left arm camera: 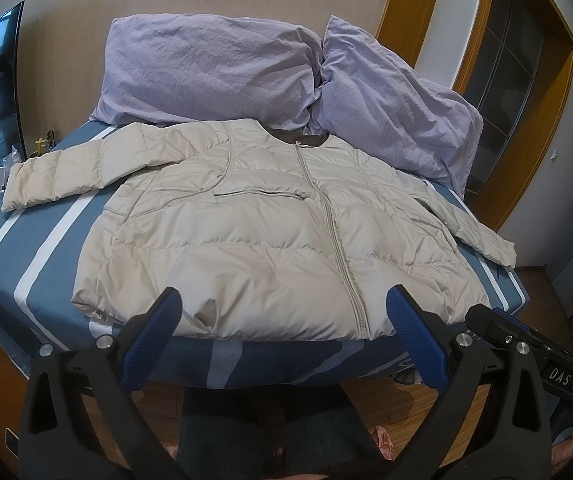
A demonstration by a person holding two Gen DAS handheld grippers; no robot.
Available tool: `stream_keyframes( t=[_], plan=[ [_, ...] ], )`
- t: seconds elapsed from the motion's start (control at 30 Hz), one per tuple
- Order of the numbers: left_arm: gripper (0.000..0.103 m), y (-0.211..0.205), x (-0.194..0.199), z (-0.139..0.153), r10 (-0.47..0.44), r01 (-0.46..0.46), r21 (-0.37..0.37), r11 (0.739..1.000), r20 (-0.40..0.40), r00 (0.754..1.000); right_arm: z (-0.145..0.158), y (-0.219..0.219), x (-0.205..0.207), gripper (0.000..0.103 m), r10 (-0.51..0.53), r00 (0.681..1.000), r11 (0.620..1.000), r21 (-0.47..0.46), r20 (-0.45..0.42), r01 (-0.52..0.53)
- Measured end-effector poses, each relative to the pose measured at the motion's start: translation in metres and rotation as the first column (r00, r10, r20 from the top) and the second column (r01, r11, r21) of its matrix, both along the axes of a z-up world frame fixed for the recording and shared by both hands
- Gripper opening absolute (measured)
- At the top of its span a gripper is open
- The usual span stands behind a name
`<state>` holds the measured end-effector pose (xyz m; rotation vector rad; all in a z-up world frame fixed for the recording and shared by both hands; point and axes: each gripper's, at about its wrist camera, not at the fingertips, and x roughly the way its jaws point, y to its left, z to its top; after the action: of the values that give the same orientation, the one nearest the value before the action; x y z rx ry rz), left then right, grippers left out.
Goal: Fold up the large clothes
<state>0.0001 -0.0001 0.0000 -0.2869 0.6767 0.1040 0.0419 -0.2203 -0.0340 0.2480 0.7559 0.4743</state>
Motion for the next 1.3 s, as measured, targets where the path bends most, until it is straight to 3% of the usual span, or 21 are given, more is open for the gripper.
stream_keyframes(
  t=[1.07,1.3],
  plan=[
    [0.101,0.000,0.001,-0.001,-0.001,0.001,-0.001,1.000,-0.007,1.000,0.002,0.001,0.003,0.102,-0.002,1.000,1.000,0.000,-0.004,0.002],
    [0.101,0.008,0.020,-0.005,0.001,-0.001,-0.006,1.000,-0.031,1.000,-0.001,0.000,0.023,0.102,-0.019,1.000,1.000,-0.007,-0.019,0.019]
  ],
)
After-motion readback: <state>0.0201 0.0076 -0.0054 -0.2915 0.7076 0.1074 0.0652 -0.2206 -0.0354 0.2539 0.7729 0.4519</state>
